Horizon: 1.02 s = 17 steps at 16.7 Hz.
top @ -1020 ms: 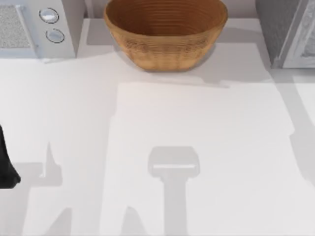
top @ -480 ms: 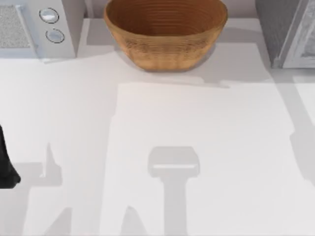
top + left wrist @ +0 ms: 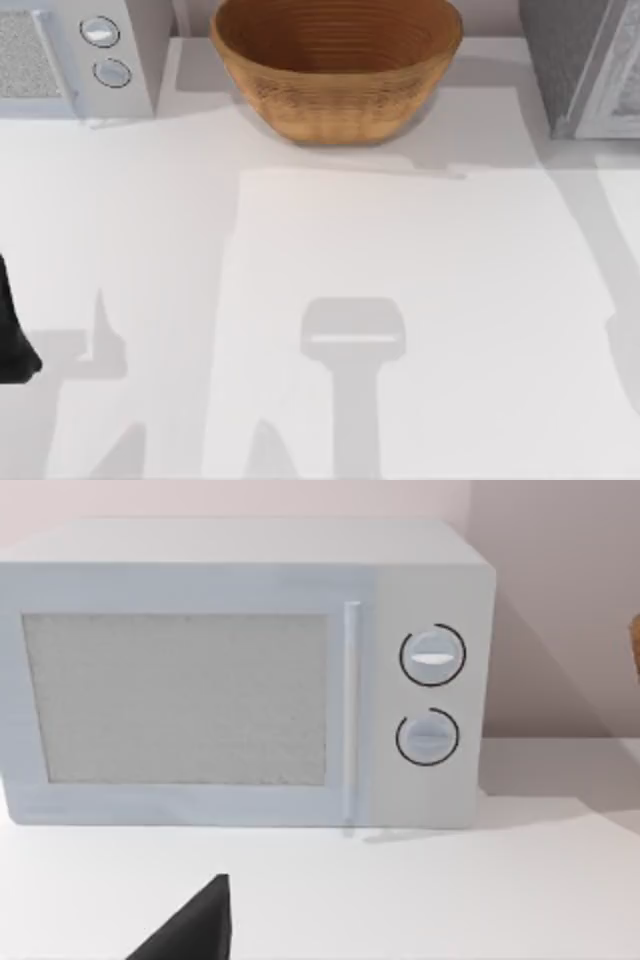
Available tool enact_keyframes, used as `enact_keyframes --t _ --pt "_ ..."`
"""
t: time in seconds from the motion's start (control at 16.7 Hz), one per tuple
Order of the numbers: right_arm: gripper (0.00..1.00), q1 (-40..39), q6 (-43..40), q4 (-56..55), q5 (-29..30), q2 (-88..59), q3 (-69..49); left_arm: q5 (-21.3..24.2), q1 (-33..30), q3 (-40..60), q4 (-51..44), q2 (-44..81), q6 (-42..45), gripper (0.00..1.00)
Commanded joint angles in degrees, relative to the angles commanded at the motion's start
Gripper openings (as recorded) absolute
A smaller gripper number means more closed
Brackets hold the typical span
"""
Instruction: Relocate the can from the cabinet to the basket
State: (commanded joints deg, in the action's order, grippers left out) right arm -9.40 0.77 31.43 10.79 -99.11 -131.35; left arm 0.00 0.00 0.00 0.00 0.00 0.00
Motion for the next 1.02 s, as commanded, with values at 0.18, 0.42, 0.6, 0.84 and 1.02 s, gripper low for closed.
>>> enact_keyframes --t 0.18,0.42,0.6,0.84,1.02 --pt "0.0 -2.01 -0.02 4.6 1.89 9.5 4.56 0.0 0.0 0.0 0.0 0.0 0.0 1.0" --pt "0.0 -3.63 -0.03 8.32 3.45 16.09 8.1 0.0 0.0 0.0 0.0 0.0 0.0 1.0" --pt "0.0 -3.66 -0.03 8.4 3.49 16.22 8.18 0.0 0.0 0.0 0.0 0.0 0.0 1.0" --pt "0.0 -3.1 0.09 7.36 3.22 17.64 10.12 0.0 0.0 0.0 0.0 0.0 0.0 1.0" --pt "0.0 -2.2 0.1 4.29 2.38 23.49 17.33 0.0 0.0 0.0 0.0 0.0 0.0 1.0"
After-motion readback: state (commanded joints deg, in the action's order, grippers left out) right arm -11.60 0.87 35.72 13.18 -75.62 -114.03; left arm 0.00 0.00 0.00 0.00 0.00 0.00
